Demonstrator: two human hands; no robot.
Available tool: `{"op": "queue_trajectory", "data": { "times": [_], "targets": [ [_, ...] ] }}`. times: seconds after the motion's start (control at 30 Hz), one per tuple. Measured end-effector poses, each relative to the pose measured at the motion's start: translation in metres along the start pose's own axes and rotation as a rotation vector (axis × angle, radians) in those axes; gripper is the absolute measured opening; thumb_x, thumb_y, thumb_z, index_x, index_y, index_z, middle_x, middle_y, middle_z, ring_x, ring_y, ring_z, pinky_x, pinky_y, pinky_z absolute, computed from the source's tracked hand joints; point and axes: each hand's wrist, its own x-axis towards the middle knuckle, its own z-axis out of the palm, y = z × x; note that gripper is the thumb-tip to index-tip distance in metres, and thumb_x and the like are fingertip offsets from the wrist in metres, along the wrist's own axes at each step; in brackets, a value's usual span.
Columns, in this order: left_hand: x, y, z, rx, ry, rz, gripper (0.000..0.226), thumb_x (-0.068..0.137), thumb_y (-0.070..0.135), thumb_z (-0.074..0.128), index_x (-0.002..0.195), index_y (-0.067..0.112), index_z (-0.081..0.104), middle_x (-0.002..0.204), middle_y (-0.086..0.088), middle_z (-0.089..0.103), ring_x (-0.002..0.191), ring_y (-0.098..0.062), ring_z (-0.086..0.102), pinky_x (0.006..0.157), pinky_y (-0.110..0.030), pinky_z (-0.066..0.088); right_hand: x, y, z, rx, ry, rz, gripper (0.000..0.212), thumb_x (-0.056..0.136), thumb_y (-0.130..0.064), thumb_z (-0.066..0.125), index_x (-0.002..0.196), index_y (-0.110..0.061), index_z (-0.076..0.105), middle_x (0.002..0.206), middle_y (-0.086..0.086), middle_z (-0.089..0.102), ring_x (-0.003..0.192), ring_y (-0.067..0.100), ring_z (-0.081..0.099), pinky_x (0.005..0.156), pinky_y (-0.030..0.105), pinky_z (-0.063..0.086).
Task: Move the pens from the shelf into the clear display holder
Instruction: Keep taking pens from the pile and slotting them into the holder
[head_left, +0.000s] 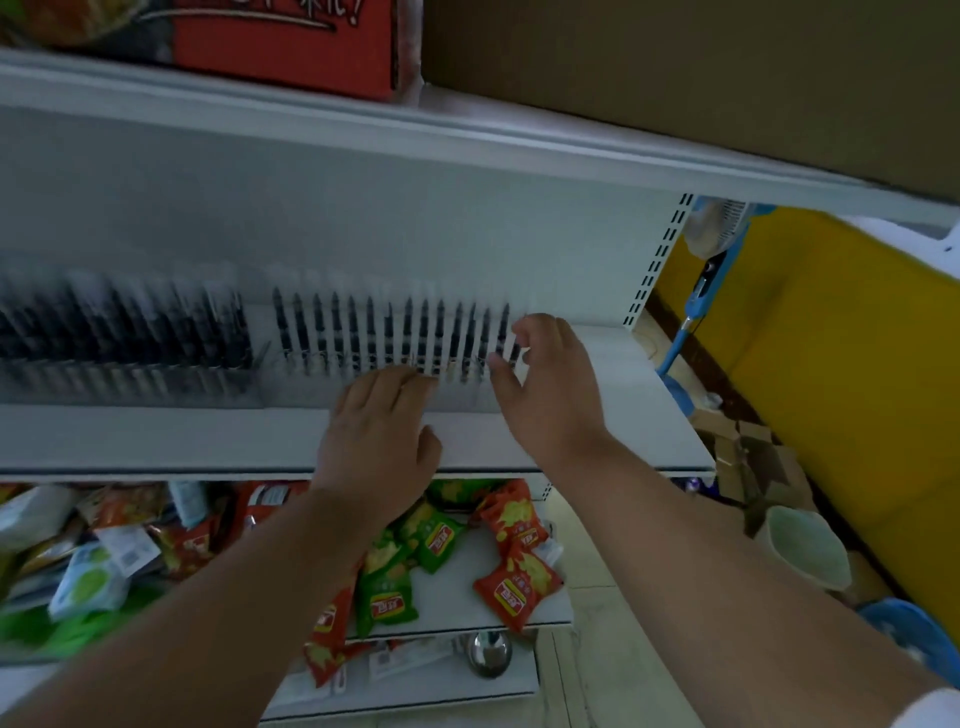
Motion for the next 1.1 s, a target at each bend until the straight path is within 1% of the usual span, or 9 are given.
{"op": "queue_trajectory", "data": {
  "times": [0.13, 0.33, 0.47, 0.53, 0.63, 0.77, 0.87, 0.97, 1.1],
  "targets": [
    [-0.03, 0.0, -0.021, 0.075, -0.002, -0.102, 0.046, 0.082, 0.032, 0.051, 0.122, 0.012, 0.06, 0.12, -0.008, 0.06, 0.113, -0.029, 0.051, 0.096, -0.045, 0.043, -0.011, -0.026, -0.008, -0.035, -0.031, -0.211, 0.029, 0.09, -0.025, 0.065, 0.112, -0.007, 0.059, 0.108, 0.011, 0.059, 0.099, 0.029, 0.056, 0.084, 0.039, 0.047],
    [-0.094, -0.017, -0.056, 0.146, 0.043, -0.282, 0.041, 0.082, 0.032, 0.056, 0.12, 0.018, 0.06, 0.117, -0.003, 0.057, 0.109, -0.027, 0.049, 0.091, -0.044, 0.044, -0.044, -0.074, 0.0, 0.002, -0.126, -0.398, 0.034, 0.09, -0.03, 0.062, 0.115, -0.008, 0.058, 0.112, 0.009, 0.059, 0.103, 0.03, 0.056, 0.087, 0.044, 0.046],
    [-0.141, -0.044, -0.086, 0.213, -0.001, -0.407, 0.046, 0.082, 0.044, 0.042, 0.116, 0.021, 0.061, 0.115, -0.004, 0.059, 0.109, -0.03, 0.052, 0.091, -0.044, 0.046, -0.062, -0.131, 0.017, 0.017, -0.235, -0.477, 0.037, 0.091, -0.033, 0.064, 0.12, -0.013, 0.057, 0.117, 0.006, 0.057, 0.11, 0.028, 0.053, 0.093, 0.041, 0.042],
    [-0.163, -0.065, -0.103, 0.22, 0.01, -0.462, 0.045, 0.081, 0.045, 0.042, 0.115, 0.022, 0.062, 0.115, -0.002, 0.059, 0.109, -0.03, 0.053, 0.091, -0.044, 0.046, -0.069, -0.166, 0.028, 0.033, -0.26, -0.525, 0.037, 0.091, -0.036, 0.063, 0.12, -0.015, 0.057, 0.116, 0.005, 0.057, 0.109, 0.027, 0.053, 0.093, 0.042, 0.044],
    [-0.196, -0.108, -0.132, 0.23, 0.028, -0.54, 0.039, 0.082, 0.041, 0.052, 0.116, 0.024, 0.06, 0.119, -0.001, 0.058, 0.113, -0.029, 0.052, 0.093, -0.044, 0.045, -0.079, -0.226, 0.052, 0.075, -0.285, -0.574, 0.035, 0.09, -0.037, 0.062, 0.116, -0.015, 0.057, 0.113, 0.005, 0.057, 0.105, 0.027, 0.054, 0.09, 0.044, 0.046],
    [-0.252, -0.18, -0.177, 0.272, 0.021, -0.645, 0.041, 0.085, 0.04, 0.059, 0.123, 0.022, 0.058, 0.119, -0.002, 0.057, 0.114, -0.029, 0.052, 0.095, -0.046, 0.042, -0.102, -0.318, 0.097, 0.139, -0.331, -0.601, 0.032, 0.088, -0.036, 0.063, 0.111, -0.015, 0.059, 0.108, 0.007, 0.058, 0.1, 0.027, 0.054, 0.085, 0.045, 0.047],
    [-0.295, -0.23, -0.217, 0.303, 0.019, -0.691, 0.04, 0.082, 0.042, 0.05, 0.115, 0.021, 0.061, 0.11, -0.003, 0.06, 0.107, -0.03, 0.056, 0.09, -0.046, 0.046, -0.119, -0.387, 0.133, 0.178, -0.369, -0.606, 0.032, 0.089, -0.038, 0.062, 0.113, -0.017, 0.058, 0.109, 0.004, 0.058, 0.101, 0.026, 0.053, 0.086, 0.045, 0.047],
    [-0.329, -0.27, -0.252, 0.348, 0.003, -0.721, 0.045, 0.081, 0.045, 0.039, 0.111, 0.023, 0.063, 0.107, 0.0, 0.062, 0.104, -0.027, 0.057, 0.088, -0.043, 0.046, -0.128, -0.448, 0.157, 0.183, -0.416, -0.637, 0.033, 0.091, -0.042, 0.059, 0.116, -0.021, 0.055, 0.111, 0.001, 0.056, 0.103, 0.023, 0.052, 0.088, 0.043, 0.045],
    [-0.352, -0.32, -0.276, 0.388, 0.061, -0.748, 0.041, 0.079, 0.044, 0.041, 0.105, 0.023, 0.065, 0.1, 0.001, 0.062, 0.096, -0.027, 0.059, 0.083, -0.041, 0.047, -0.123, -0.506, 0.181, 0.177, -0.43, -0.667, 0.034, 0.091, -0.043, 0.057, 0.117, -0.021, 0.055, 0.113, 0.003, 0.055, 0.105, 0.025, 0.05, 0.09, 0.044, 0.043]
  ]
}}
